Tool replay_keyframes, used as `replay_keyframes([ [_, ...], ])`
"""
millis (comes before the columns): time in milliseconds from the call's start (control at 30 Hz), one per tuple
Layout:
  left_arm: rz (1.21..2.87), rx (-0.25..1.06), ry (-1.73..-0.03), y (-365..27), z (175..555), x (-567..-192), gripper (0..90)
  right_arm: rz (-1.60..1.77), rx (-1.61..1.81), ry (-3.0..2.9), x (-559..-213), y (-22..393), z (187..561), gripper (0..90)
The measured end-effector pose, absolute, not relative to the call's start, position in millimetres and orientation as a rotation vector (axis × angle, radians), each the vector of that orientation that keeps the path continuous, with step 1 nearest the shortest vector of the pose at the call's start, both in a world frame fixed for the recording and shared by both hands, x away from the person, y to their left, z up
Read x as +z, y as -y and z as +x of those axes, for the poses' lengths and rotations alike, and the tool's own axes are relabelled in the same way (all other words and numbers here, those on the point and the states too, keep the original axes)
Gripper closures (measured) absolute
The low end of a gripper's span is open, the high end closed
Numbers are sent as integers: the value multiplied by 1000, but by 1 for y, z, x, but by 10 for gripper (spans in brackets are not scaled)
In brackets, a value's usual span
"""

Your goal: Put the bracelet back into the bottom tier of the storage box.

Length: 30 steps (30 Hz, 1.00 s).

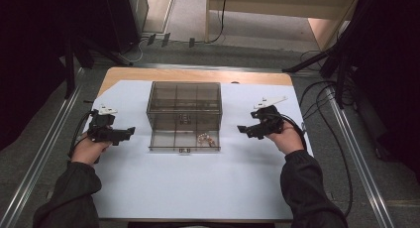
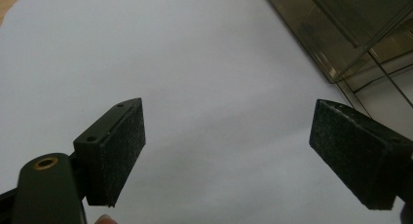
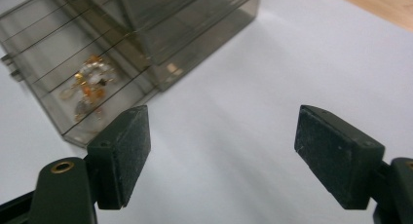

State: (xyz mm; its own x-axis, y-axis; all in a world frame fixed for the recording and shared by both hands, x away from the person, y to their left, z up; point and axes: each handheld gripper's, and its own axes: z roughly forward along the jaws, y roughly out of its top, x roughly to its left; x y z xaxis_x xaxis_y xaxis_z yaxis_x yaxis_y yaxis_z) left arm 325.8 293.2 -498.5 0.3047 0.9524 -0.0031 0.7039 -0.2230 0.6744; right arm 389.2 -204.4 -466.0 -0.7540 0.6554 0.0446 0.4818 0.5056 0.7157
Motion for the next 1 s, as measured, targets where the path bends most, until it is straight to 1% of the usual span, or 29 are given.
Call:
replay_keyframes([
  [200, 2011, 564, -1471, -294, 327, -500, 143, 1064, 1063, -2467, -470, 218, 395, 226],
  [467, 2000, 569, -1481, -296, 326, -501, 143, 1073, 1087, -2428, -469, 231, 397, 227],
  [1000, 2001, 579, -1483, -295, 328, -502, 143, 1108, 1033, -2457, -475, 233, 399, 216],
])
